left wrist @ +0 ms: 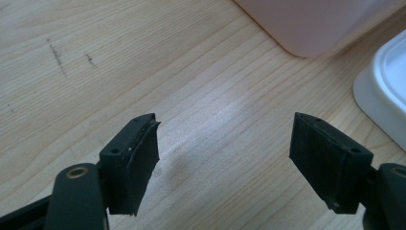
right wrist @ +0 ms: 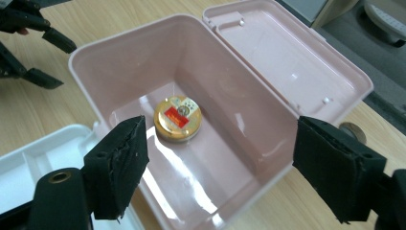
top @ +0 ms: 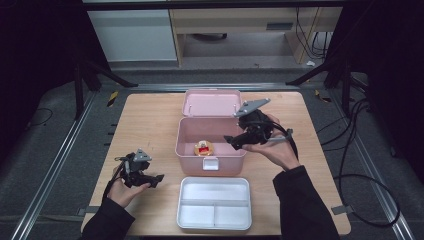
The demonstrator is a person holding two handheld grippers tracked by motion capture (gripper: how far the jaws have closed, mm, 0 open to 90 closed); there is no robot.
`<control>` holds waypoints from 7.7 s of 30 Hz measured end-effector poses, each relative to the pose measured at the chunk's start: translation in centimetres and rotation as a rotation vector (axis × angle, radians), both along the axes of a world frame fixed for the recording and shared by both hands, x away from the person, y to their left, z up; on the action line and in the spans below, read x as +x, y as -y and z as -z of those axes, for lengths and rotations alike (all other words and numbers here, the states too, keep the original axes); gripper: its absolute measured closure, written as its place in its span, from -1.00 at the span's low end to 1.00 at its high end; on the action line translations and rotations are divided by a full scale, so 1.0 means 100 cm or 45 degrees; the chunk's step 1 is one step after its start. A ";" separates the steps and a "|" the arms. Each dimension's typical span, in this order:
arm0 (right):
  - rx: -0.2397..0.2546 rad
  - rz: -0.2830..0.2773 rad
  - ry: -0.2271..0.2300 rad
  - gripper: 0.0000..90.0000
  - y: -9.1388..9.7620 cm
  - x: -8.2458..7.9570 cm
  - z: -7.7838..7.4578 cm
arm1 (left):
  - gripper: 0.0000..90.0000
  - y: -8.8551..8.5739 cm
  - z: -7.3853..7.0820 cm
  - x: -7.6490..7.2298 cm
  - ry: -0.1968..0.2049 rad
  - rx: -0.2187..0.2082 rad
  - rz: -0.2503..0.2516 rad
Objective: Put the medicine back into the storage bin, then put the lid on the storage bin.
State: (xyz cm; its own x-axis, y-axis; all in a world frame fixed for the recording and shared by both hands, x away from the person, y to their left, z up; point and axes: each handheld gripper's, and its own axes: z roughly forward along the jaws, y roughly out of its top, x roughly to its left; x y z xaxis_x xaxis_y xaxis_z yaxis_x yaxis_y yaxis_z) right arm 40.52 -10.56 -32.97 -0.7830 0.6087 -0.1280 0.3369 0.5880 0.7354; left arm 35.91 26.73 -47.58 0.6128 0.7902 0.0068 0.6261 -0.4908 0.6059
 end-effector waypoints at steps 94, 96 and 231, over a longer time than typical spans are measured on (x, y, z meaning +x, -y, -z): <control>-0.597 -0.572 -0.424 0.91 -0.009 -0.088 0.124 | 0.95 0.128 -0.020 -0.037 -0.268 0.483 1.054; -0.581 -0.581 -0.423 0.91 -0.009 -0.092 0.115 | 0.95 0.126 -0.037 -0.042 -0.268 0.494 1.068; 0.045 0.286 0.027 -0.61 0.080 0.042 0.039 | -0.34 0.051 -0.106 0.125 0.112 0.015 0.191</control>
